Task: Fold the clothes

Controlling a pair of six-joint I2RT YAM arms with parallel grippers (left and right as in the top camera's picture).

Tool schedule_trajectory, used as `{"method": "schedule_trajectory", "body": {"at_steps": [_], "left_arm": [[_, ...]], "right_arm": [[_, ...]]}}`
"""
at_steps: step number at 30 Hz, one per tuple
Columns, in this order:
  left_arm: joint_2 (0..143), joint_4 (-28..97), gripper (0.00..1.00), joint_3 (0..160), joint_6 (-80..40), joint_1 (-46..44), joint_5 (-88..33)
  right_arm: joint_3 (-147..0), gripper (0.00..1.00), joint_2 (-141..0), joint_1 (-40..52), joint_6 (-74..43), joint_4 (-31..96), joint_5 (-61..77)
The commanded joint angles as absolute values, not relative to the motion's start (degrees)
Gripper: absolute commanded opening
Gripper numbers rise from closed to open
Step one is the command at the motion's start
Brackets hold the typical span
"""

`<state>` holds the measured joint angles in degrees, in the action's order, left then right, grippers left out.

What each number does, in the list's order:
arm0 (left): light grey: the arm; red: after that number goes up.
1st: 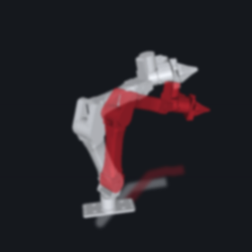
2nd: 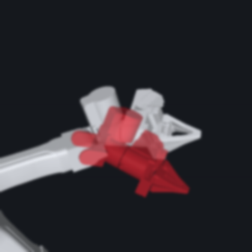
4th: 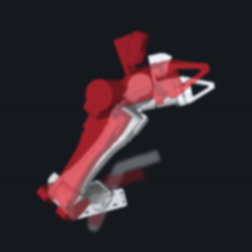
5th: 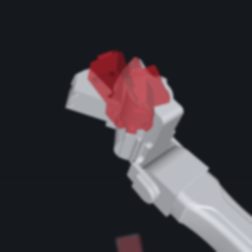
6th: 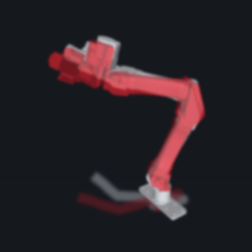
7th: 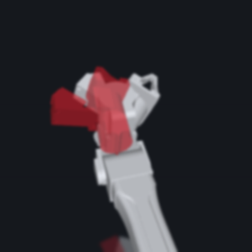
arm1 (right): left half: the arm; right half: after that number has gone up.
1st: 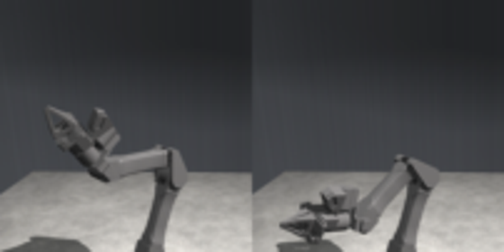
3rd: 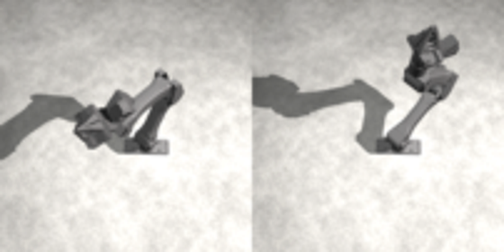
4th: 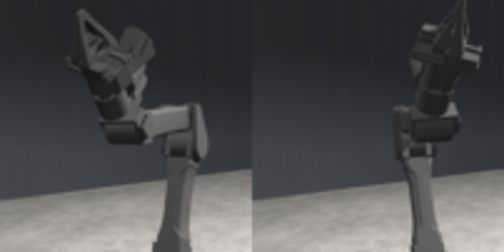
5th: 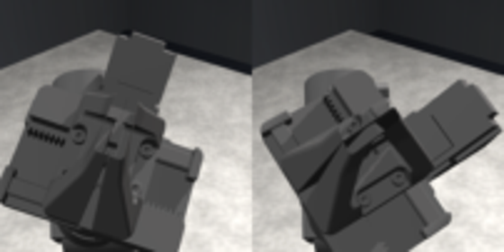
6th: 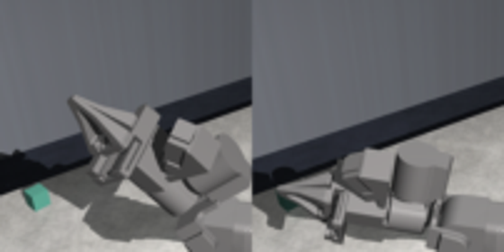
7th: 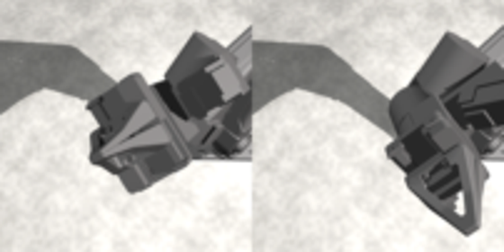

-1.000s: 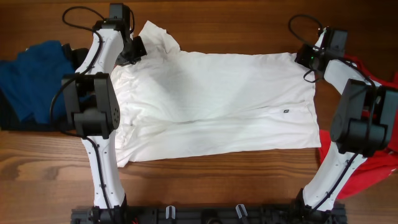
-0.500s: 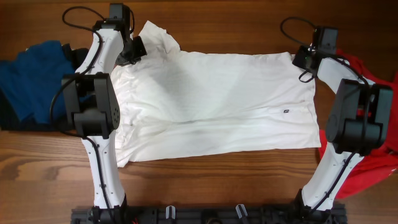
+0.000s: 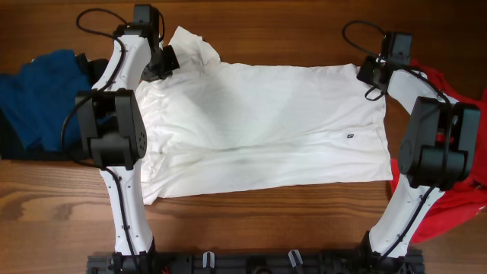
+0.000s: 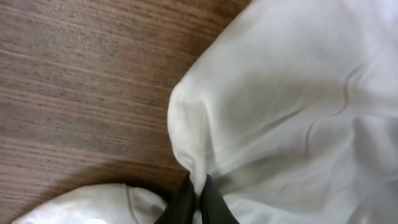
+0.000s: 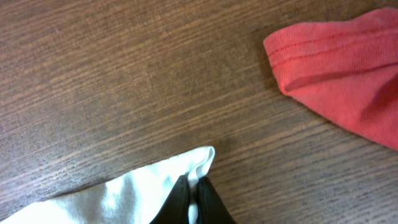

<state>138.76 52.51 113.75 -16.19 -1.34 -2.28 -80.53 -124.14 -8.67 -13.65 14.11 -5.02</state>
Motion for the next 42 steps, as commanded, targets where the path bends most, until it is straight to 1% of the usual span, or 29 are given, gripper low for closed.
{"method": "schedule_trajectory", "body": {"at_steps": [1, 6, 14, 23, 30, 42], "left_arm": [[140.7, 54.8, 0.04, 111.8, -15.2, -0.8, -2.3], [136.5, 55.2, 0.04, 111.8, -15.3, -0.4, -2.3], [130.4, 60.2, 0.04, 111.8, -15.7, 0.7, -0.1], [125.3, 69.3, 0.04, 111.8, -15.9, 2.9, 0.0], [122.5, 77.5, 0.04, 111.8, -15.9, 3.0, -0.2], [121.4, 93.7, 0.04, 111.8, -17.4, 3.0, -0.6]], "right_arm": [[-78.5, 0.04, -125.4, -9.1, -14.2, 18.6, -6.1], [-78.5, 0.04, -120.6, -11.1, -17.0, 21.0, -6.0], [-78.5, 0.04, -114.7, -12.8, -16.5, 27.9, -6.0], [-78.5, 0.04, -110.1, -12.8, -16.6, 38.7, -6.0], [-78.5, 0.04, -105.3, -12.8, -16.5, 46.7, -6.0], [-78.5, 0.04, -103.7, -12.8, -15.3, 55.3, -6.2]]}}
